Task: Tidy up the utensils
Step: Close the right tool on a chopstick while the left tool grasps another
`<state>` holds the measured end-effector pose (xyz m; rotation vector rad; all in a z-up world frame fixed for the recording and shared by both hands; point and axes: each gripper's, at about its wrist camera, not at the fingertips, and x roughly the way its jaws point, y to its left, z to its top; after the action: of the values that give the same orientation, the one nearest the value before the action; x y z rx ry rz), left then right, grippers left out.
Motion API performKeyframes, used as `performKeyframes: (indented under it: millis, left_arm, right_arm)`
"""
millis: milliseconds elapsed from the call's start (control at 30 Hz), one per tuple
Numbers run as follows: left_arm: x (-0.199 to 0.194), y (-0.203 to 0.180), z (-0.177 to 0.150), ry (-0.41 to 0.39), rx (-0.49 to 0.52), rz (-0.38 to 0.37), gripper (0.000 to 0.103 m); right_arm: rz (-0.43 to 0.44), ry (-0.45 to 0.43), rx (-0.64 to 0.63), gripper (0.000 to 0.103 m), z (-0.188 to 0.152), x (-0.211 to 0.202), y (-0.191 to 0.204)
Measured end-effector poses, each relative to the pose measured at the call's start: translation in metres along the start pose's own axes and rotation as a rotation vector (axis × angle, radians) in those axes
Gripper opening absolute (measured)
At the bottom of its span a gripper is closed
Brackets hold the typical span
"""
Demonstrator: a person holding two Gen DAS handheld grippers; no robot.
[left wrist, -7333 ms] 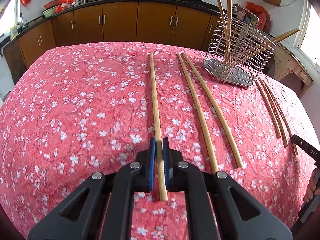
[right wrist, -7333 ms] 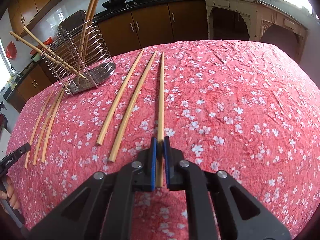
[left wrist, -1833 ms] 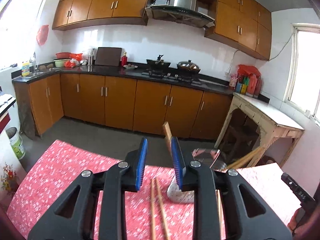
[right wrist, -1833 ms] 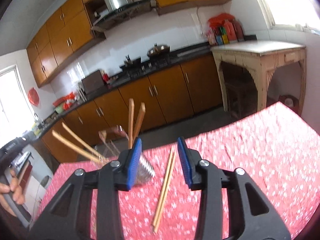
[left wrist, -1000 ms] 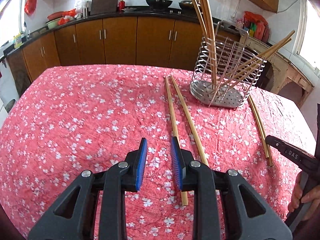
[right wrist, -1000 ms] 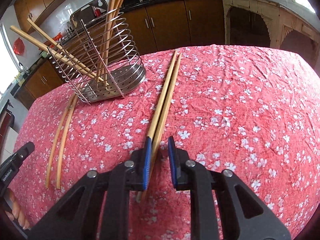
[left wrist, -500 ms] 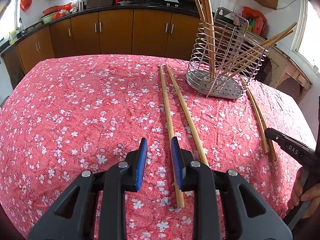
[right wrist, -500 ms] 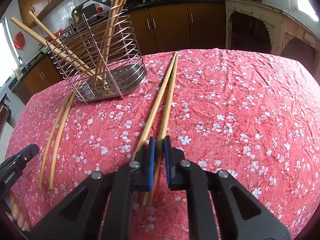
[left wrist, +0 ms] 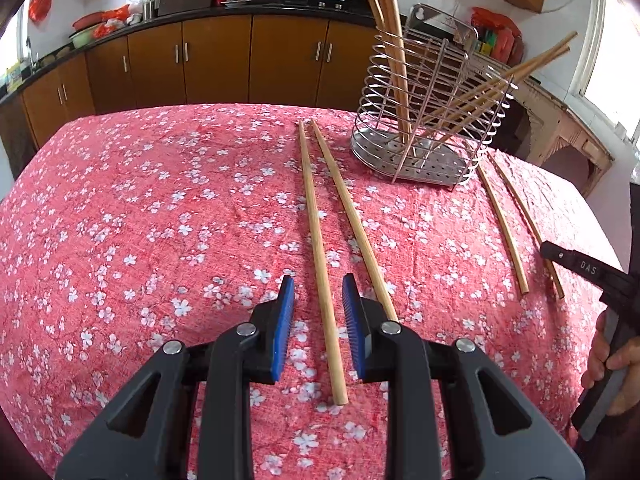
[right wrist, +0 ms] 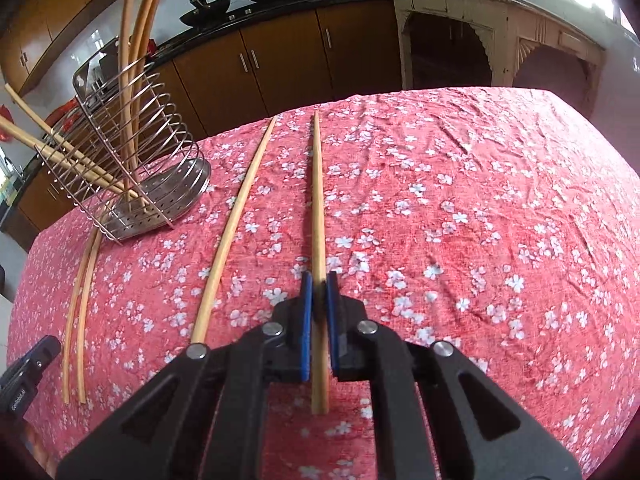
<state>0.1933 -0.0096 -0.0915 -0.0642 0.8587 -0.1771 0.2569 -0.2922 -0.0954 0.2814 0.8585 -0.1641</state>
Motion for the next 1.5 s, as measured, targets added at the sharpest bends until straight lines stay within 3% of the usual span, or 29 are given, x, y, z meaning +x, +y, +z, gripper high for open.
performKeyframes:
  millis: [100, 167, 333, 667, 833, 1200, 1500]
  left_arm:
    - [0.006, -0.005, -0.002, 0.022, 0.015, 0.043, 0.025]
    - [0.01, -0.008, -0.003, 0.02, 0.04, 0.096, 0.016]
    - [0.014, -0.011, -0.003, 0.025, 0.059, 0.15, 0.011]
    - [0.018, -0.012, 0.002, 0.027, 0.065, 0.178, 0.008]
    - [0.017, 0.014, 0.008, 0.03, 0.037, 0.217, 0.008]
    - [0.011, 0.025, 0.0, 0.026, 0.031, 0.162, 0.009]
    - [0.004, 0.024, -0.006, 0.025, 0.026, 0.165, 0.008]
  right_arm:
    - [0.001, -0.003, -0.003, 0.008, -0.001, 0.001, 0.001]
    - [0.003, -0.003, -0.006, 0.008, -0.001, 0.0, 0.001]
    - [0.004, -0.002, -0.016, 0.008, -0.004, -0.001, 0.001]
    - [0.003, -0.001, -0.035, 0.008, -0.006, -0.003, 0.003]
    - [0.041, 0.011, -0.024, 0.008, -0.022, -0.019, -0.008]
    - [0.03, 0.006, -0.064, 0.011, -0.042, -0.039, -0.006]
    - [0.031, 0.002, -0.069, 0.009, -0.056, -0.049, -0.015]
